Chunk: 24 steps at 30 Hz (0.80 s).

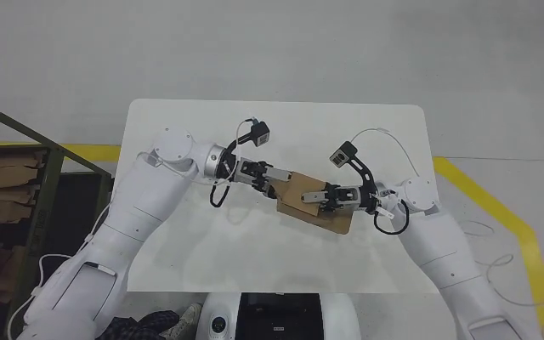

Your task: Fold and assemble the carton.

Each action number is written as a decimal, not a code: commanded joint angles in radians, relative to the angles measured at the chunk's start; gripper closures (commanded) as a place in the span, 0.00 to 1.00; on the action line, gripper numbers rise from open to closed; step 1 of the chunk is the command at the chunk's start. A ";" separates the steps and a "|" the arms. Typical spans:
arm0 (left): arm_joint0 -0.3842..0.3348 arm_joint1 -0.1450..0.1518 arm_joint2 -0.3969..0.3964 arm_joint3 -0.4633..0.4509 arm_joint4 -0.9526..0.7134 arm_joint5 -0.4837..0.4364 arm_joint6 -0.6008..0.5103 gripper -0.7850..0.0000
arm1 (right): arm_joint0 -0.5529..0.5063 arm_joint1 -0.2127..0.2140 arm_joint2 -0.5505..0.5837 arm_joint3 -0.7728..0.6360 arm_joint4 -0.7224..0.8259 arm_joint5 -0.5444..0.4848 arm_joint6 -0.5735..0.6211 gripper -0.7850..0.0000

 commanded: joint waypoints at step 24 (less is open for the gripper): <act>0.018 0.011 0.001 0.027 0.058 0.039 0.034 0.00 | -0.028 0.011 0.049 -0.020 0.046 -0.004 0.032 1.00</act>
